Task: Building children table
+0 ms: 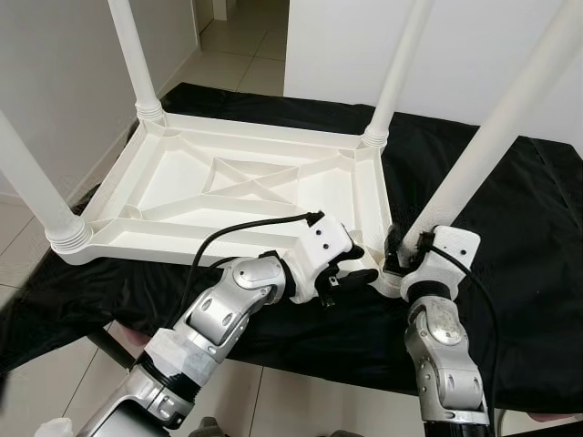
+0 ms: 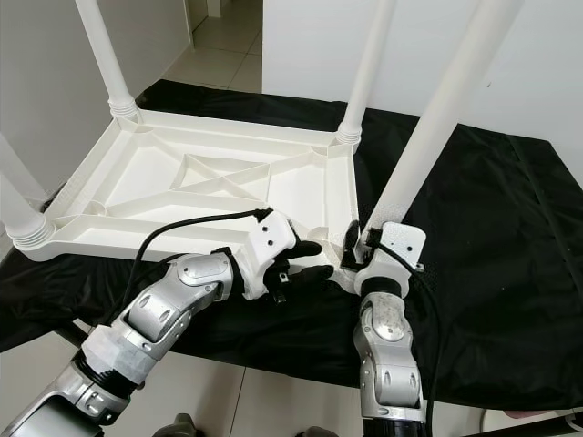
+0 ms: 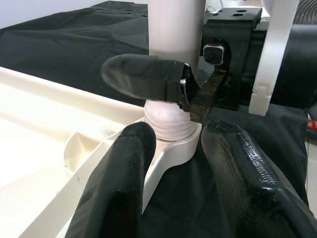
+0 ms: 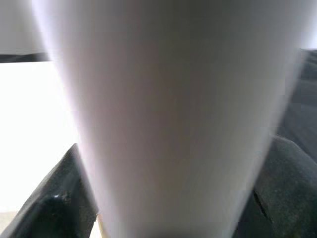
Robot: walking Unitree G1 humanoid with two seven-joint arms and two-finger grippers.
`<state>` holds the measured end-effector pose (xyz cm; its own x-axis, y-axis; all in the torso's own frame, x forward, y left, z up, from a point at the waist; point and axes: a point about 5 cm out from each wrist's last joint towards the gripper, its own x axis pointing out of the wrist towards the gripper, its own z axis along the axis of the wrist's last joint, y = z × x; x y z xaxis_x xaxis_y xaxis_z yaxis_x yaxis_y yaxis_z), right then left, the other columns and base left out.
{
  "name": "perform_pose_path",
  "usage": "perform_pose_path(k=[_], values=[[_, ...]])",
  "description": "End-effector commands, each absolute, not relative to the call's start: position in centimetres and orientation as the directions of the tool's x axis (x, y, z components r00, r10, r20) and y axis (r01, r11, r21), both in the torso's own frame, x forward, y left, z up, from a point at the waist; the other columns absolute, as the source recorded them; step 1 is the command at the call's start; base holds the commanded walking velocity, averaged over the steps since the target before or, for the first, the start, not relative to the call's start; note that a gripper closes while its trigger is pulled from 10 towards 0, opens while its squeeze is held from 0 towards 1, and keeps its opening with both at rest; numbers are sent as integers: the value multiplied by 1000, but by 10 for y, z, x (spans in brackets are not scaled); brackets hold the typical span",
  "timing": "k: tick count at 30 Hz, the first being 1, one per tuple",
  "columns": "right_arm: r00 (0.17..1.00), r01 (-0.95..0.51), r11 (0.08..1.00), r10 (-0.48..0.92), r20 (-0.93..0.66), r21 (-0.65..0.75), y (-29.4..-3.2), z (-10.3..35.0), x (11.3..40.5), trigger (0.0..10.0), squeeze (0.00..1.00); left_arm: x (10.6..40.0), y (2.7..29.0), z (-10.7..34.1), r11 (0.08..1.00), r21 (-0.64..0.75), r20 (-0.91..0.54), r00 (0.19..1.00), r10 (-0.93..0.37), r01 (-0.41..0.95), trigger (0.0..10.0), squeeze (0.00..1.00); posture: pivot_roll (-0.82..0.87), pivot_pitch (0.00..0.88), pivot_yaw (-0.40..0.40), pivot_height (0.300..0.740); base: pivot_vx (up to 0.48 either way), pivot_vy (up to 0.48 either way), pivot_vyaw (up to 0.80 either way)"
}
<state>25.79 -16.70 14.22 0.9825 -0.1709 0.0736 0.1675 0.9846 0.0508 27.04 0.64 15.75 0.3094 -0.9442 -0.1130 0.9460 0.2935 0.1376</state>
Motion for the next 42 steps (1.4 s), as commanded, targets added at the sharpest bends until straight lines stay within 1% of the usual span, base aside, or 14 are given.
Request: perform_pose_path(k=[1,4,8,10,13,17,26,27,29,30,35,39,40,42], values=[[992,97,994,-101,81,53,-169,143,258,10000,0,265,4,156,240,147,-123,258,-958,960,10000,0,45,0,-50,740,0,0,0],[996,-41,999,42,82,-10,-174,140,258,10000,0,263,4,156,234,148,-124,253,-960,961,10000,0,44,0,-50,740,0,0,0],[993,-90,996,92,73,-28,-177,138,257,10000,0,263,4,156,231,148,-126,250,-960,962,10000,0,44,0,-47,740,0,0,0],[972,-226,971,230,47,-76,-185,135,257,10000,0,260,5,154,220,142,-132,239,-962,965,10000,0,45,0,-46,740,0,0,0],[972,-226,971,230,47,-76,-185,135,257,10000,0,260,5,154,220,142,-132,239,-962,965,10000,0,45,0,-46,740,0,0,0],[910,-411,901,414,-9,-139,-197,134,259,10000,0,258,6,153,206,135,-140,224,-964,969,10000,0,47,0,-45,740,0,0,0],[849,-528,828,522,-85,-186,-207,129,265,10000,0,257,5,153,201,134,-140,220,-965,970,10000,0,56,0,-50,740,0,0,0],[827,-562,808,550,-114,-178,-210,124,268,5373,0,258,6,153,203,134,-143,222,-964,970,10000,0,62,0,-53,740,0,0,0],[821,-572,802,558,-123,-172,-211,123,269,5098,0,258,6,153,205,135,-145,224,-964,969,10000,0,64,0,-54,740,0,0,0],[817,-576,799,562,-126,-173,-212,122,270,3882,0,258,6,153,206,135,-147,225,-963,969,10000,0,64,0,-54,740,0,0,0],[811,-585,793,571,-128,-167,-213,121,270,3765,0,257,7,152,207,135,-149,226,-963,969,10000,0,65,0,-55,740,0,0,0],[806,-592,789,578,-129,-163,-214,120,270,2980,0,256,8,150,206,136,-154,226,-962,969,10000,0,63,0,-53,740,0,0,0],[805,-593,789,579,-126,-162,-215,120,270,0,0,256,8,150,205,136,-156,225,-962,969,10000,0,62,0,-53,740,0,0,0],[803,-596,787,583,-123,-159,-217,119,271,0,0,256,9,149,203,139,-159,224,-961,969,10000,0,61,0,-53,740,0,0,0]])
